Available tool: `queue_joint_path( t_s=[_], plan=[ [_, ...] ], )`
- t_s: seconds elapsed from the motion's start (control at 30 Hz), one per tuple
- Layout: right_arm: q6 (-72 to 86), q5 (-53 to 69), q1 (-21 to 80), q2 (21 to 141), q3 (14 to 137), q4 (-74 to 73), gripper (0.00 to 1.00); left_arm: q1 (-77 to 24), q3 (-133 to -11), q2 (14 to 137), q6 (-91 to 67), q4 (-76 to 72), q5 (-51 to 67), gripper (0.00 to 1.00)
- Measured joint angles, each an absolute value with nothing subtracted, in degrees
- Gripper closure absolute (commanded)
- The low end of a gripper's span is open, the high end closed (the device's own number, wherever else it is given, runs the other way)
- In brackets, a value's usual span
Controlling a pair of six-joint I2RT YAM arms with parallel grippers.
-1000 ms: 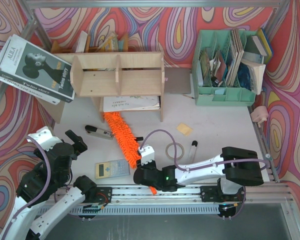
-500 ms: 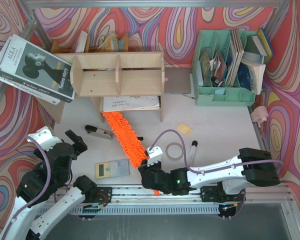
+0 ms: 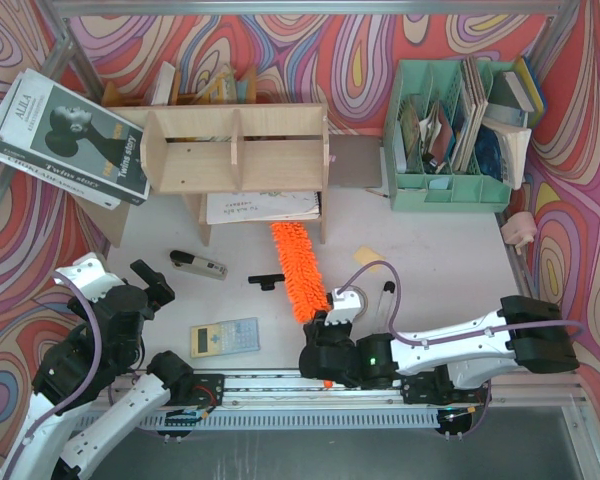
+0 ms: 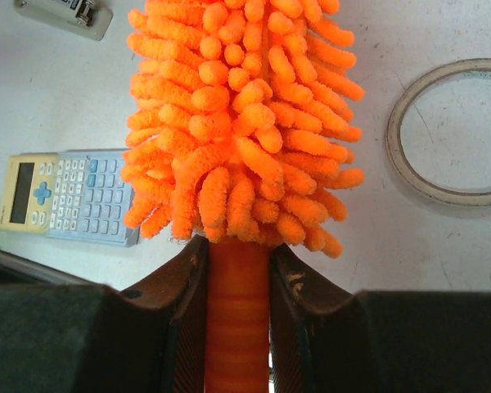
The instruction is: Dust the bookshelf with a duster
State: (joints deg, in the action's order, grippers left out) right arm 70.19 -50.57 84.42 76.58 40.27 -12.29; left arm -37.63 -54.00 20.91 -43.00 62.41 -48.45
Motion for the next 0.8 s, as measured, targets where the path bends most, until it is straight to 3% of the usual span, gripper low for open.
queue_joint_path(
  t_s=[0.43,0.57,0.8],
  plan=[
    [50.2,-41.0,84.5,84.6,43.1,3.7,1.00,-37.6,-54.0,20.7,-43.0,62.4,-48.4,0.02],
    [53.5,-43.5,84.5,82.8,43.1,1.0,1.00,-37.6,-54.0,20.7,-43.0,62.4,-48.4,0.02],
    [73.5,-51.2,84.4,78.5,43.1,-18.9,1.00,-37.6,-54.0,20.7,-43.0,62.4,-48.4,0.02]
  ],
)
